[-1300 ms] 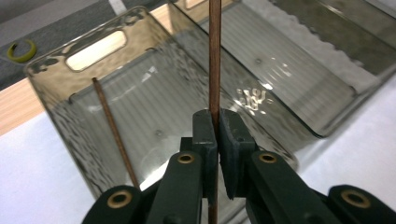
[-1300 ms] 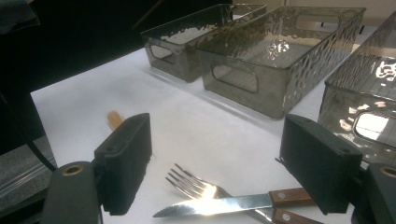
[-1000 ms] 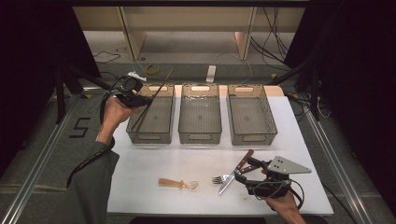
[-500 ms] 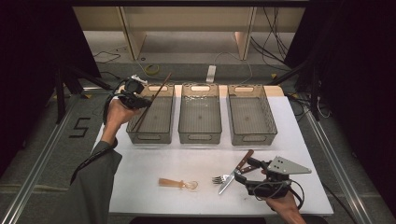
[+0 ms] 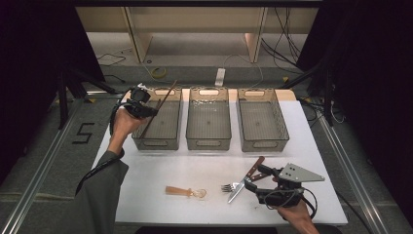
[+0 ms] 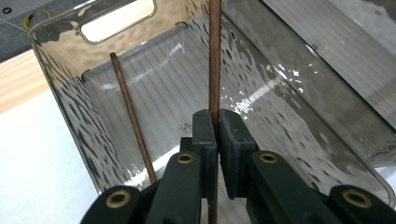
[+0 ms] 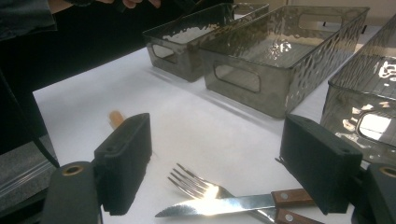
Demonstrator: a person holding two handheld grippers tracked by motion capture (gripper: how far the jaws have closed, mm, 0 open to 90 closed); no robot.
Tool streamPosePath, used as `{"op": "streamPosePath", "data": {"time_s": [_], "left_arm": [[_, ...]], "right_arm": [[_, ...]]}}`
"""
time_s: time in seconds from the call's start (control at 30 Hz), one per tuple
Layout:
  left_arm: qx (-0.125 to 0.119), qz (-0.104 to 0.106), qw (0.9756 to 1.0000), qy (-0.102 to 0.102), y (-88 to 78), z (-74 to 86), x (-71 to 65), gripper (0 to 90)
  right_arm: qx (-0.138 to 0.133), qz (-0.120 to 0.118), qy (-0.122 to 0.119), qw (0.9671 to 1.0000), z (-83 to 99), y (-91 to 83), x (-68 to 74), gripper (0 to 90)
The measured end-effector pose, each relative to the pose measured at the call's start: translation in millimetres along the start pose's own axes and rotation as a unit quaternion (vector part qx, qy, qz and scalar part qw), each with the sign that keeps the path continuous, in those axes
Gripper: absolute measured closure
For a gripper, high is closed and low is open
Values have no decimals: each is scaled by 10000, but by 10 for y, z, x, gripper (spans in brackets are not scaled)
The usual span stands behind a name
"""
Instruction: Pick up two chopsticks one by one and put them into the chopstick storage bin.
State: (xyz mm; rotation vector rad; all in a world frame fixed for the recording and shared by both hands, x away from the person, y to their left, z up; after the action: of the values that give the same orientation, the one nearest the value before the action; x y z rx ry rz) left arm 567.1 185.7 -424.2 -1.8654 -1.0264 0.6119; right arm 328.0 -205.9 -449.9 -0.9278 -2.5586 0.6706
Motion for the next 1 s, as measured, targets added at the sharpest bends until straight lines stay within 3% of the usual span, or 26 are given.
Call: {"op": "streamPosePath", "data": {"time_s": [0.17,0.37,0.5,0.7,0.83,0.93,1.0], "left_arm": [[78,-61,9998,-153,57,46,27,831],[61,35,9992,-392,53,77,34,644],[-1,245,9986,-459,-9,111,-66,533],[-245,670,9967,-383,-112,224,-298,402],[-150,684,9975,-129,-134,262,-411,350],[-295,969,9948,-134,-197,279,-471,333],[-285,920,9953,-45,-214,292,-502,313]], "right_arm": [[-10,-3,3,10000,-1,-4,-1,258],[-8,3,7,10000,-1,-2,-1,257],[-7,5,20,10000,-1,-1,-3,257],[3,28,8,10000,0,5,-2,256],[-10,27,4,10000,-3,6,2,256],[-12,24,-7,10000,-4,-2,12,256],[-10,33,-10,10000,-3,-7,6,256]]}}
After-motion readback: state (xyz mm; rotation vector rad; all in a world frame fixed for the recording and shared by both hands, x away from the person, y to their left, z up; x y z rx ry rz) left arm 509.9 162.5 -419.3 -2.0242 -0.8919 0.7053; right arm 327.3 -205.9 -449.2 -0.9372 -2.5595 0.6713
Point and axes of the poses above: each handheld gripper's, and its own axes: y roughly forward along the jaws, z roughly out of its underside, x roughly to its left, the point moved 5 cm from there along y, roughly forward along the jaws, and after that the axes turned 11 degrees about x, right-handed, at the moved point
